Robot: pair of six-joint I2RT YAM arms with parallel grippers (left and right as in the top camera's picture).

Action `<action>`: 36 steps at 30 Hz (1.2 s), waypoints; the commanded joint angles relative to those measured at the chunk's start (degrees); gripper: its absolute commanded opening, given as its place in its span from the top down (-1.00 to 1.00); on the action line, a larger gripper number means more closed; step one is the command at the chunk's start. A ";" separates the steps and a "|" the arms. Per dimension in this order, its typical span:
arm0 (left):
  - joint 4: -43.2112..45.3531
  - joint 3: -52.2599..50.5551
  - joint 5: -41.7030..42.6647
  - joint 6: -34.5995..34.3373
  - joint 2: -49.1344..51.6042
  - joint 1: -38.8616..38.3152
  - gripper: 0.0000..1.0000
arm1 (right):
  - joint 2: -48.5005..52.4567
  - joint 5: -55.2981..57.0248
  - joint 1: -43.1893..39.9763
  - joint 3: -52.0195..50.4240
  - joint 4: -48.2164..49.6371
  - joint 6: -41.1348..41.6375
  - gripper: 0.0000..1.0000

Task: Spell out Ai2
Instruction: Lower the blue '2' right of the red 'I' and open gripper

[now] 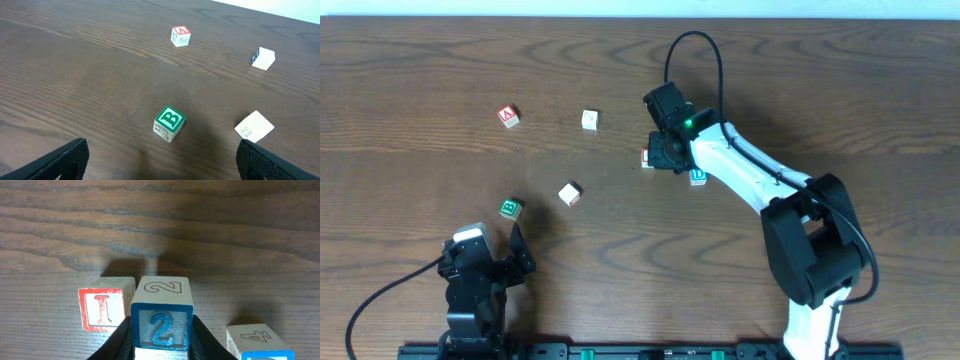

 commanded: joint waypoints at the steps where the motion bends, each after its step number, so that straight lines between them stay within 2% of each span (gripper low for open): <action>1: 0.09 -1.03 -0.17 0.42 -0.26 0.20 -0.90 | 0.96 0.13 -0.46 0.98 0.70 -0.72 0.54; 11: 0.09 -1.03 -0.17 0.42 -0.26 0.20 -0.91 | 0.96 0.13 -0.42 0.98 0.72 -0.72 0.33; 36: 0.09 -1.03 -0.17 0.42 -0.26 0.20 -0.91 | 0.96 0.20 -0.52 0.98 3.32 -0.94 0.33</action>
